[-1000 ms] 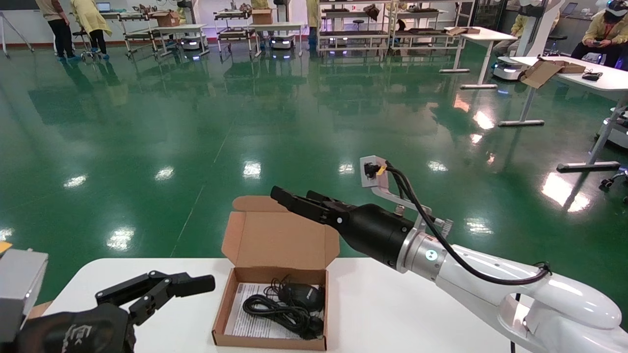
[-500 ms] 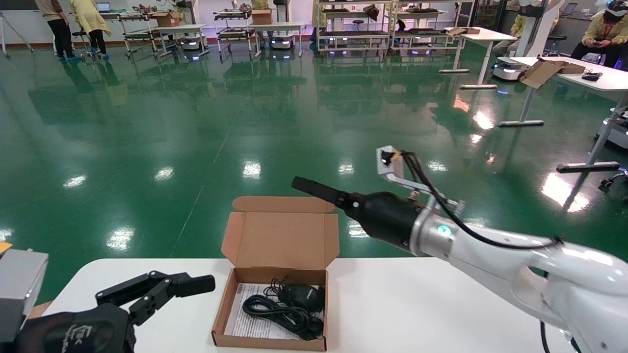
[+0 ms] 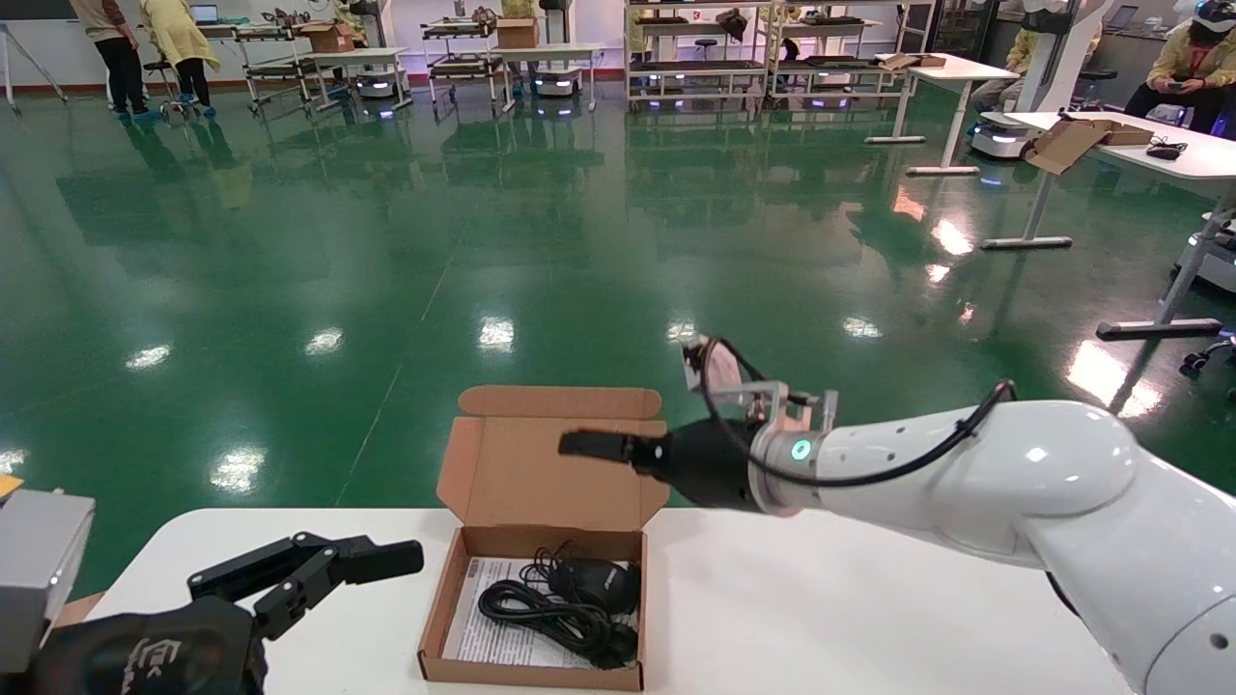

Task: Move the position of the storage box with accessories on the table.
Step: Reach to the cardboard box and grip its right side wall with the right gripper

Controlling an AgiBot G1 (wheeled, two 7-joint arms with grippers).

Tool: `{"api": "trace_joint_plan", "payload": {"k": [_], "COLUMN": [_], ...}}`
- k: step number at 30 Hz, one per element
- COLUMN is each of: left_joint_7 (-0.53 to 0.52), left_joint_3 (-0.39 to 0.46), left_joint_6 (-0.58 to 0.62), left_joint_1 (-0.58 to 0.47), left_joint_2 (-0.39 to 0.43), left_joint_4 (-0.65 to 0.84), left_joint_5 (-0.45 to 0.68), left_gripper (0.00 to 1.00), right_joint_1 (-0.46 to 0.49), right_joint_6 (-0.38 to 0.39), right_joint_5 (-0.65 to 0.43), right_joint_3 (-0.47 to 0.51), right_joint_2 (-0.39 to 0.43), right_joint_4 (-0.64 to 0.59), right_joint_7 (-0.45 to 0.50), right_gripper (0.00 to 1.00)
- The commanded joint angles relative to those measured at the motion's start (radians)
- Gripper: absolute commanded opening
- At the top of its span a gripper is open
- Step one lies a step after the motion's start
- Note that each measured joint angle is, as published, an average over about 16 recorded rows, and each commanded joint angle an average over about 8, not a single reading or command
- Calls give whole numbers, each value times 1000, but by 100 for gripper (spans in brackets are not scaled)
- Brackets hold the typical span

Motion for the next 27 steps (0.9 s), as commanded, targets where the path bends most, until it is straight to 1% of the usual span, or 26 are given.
{"api": "trace_joint_plan", "payload": {"k": [1, 6, 12, 27], "left_joint_7": [0, 0, 0, 0], "left_joint_3": [0, 0, 0, 0], "left_joint_6": [0, 0, 0, 0], "left_joint_1": [0, 0, 0, 0], "left_joint_2": [0, 0, 0, 0], "left_joint_4": [0, 0, 0, 0], "left_joint_5": [0, 0, 0, 0], "left_gripper": [100, 100, 100, 100], "right_joint_1": [1, -18, -36, -73], "right_joint_6": [17, 54, 75, 131], "right_joint_5": [-30, -74, -108, -111], "right_joint_3": [-55, -154, -240, -345], "right_joint_2": [0, 1, 3, 4], "right_joint_4": [27, 59, 68, 110], "right_joint_7": [69, 162, 233, 328], "right_gripper": [100, 100, 100, 100]}}
